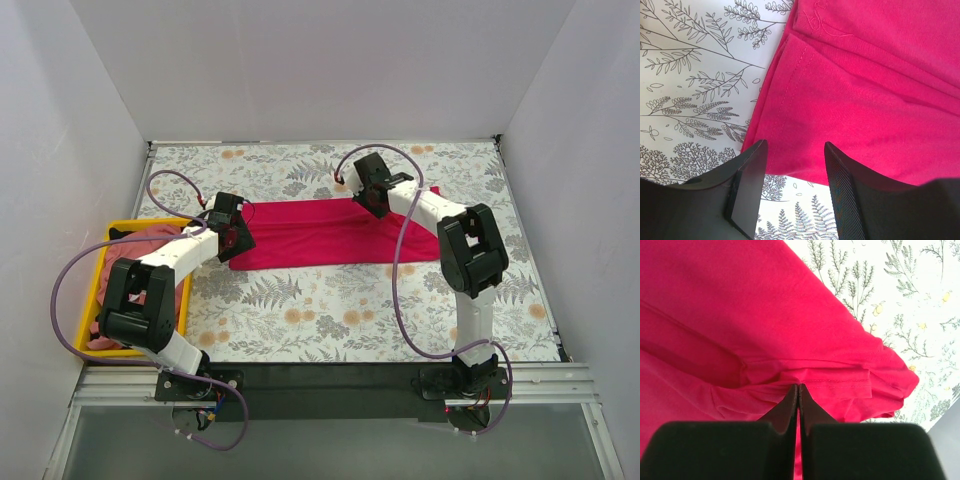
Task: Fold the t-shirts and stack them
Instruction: Fold the tshirt
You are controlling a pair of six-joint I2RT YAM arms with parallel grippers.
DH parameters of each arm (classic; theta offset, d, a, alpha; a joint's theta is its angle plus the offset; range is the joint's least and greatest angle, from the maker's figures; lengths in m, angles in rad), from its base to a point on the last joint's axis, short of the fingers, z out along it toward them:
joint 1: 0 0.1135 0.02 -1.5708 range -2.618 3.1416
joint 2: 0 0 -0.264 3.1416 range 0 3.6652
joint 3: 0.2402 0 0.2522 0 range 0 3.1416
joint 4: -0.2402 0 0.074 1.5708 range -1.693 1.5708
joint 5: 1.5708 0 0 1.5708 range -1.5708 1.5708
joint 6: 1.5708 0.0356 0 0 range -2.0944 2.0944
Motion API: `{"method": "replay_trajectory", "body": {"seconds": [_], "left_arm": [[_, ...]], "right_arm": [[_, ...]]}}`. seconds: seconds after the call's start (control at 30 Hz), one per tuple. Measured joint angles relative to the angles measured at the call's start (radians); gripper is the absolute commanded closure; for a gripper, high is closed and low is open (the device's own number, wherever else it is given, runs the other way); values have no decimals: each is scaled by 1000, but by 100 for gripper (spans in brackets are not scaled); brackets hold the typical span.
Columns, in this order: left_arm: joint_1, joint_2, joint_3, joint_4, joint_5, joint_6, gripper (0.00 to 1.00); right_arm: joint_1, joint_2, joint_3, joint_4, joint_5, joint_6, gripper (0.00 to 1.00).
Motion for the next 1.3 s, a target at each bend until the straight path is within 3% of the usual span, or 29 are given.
{"method": "replay_trajectory", "body": {"seconds": [0.13, 0.37, 0.5, 0.53, 0.63, 0.87, 1.0, 1.3], "left_arm": [[0, 0, 0, 0, 0, 0, 51], [0, 0, 0, -5, 4, -7, 50], [0, 0, 15, -27, 6, -20, 50], [0, -1, 22, -32, 6, -24, 49], [0, -1, 34, -35, 6, -31, 50], [0, 0, 34, -38, 9, -40, 50], [0, 6, 25, -34, 8, -39, 51], [0, 40, -6, -32, 8, -39, 52]], "right_arm": [[0, -11, -28, 13, -27, 21, 73], [-17, -134, -133, 0, -79, 130, 58], [-70, -288, -190, 8, -82, 282, 45], [-93, -334, -211, 13, -82, 338, 37], [-201, -475, -316, 43, -99, 515, 28], [-542, -694, -695, 155, -259, 898, 28], [-623, -702, -832, 211, -366, 1028, 29], [-732, -696, -975, 436, -492, 1199, 33]]}}
